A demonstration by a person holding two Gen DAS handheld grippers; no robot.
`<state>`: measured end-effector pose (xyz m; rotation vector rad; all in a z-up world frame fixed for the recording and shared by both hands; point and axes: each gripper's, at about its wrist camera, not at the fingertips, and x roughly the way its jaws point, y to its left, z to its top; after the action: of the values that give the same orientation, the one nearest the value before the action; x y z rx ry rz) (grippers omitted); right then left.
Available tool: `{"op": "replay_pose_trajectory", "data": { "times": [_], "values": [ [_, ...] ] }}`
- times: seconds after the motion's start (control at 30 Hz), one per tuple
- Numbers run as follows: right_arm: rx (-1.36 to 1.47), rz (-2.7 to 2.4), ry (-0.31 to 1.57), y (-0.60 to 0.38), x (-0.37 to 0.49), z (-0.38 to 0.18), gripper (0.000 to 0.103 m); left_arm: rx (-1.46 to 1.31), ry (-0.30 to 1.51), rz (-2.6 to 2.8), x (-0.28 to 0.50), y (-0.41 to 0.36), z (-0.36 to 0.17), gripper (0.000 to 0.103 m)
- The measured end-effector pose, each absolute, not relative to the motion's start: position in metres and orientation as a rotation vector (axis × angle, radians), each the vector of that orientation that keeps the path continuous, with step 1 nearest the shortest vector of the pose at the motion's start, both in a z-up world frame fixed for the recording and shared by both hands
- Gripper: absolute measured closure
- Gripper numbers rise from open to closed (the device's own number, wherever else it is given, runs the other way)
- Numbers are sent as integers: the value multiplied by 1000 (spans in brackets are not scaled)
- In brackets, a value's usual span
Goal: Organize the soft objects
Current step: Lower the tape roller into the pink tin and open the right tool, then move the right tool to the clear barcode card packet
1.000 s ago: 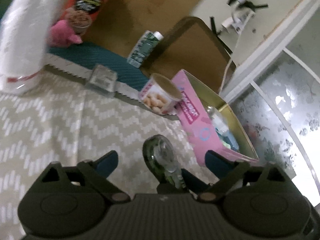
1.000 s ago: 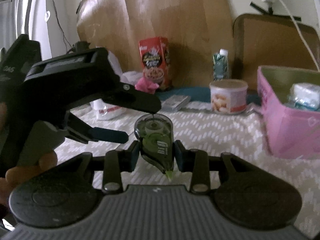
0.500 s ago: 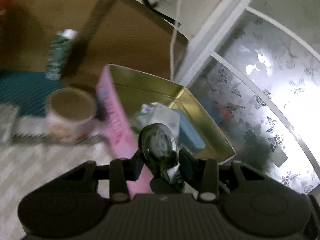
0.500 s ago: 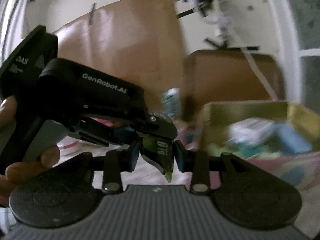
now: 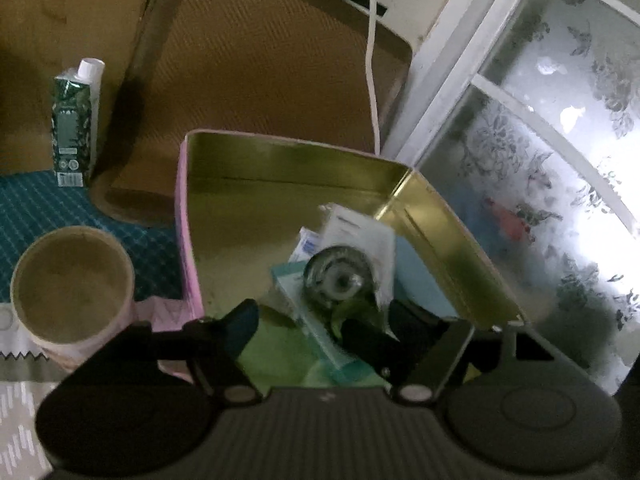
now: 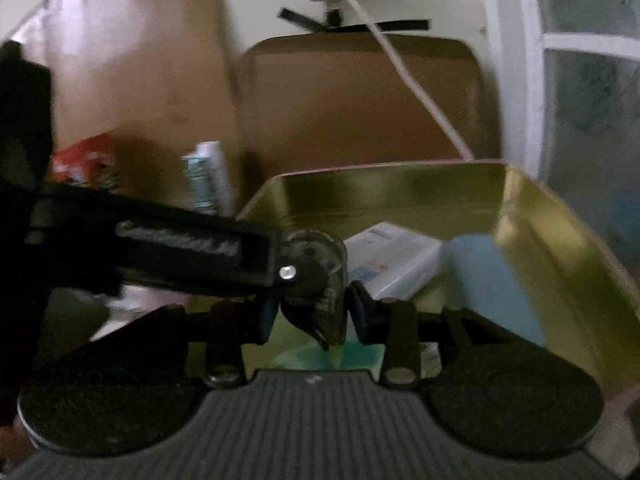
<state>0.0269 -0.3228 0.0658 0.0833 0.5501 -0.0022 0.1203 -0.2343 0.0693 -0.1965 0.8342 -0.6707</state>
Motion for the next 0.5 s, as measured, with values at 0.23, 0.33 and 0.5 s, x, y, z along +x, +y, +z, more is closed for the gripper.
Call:
{"op": "replay_pose_trajectory", "data": {
  "times": [0.23, 0.33, 0.5],
  "values": [
    [142, -25, 469, -325, -5, 65, 58, -223, 744, -676, 93, -196, 83, 28],
    [165, -37, 435, -317, -23, 66, 58, -234, 714, -668, 77, -166, 83, 28],
    [169, -24, 349, -291, -57, 72, 58, -225, 662, -587, 47, -100, 70, 25]
  ]
}}
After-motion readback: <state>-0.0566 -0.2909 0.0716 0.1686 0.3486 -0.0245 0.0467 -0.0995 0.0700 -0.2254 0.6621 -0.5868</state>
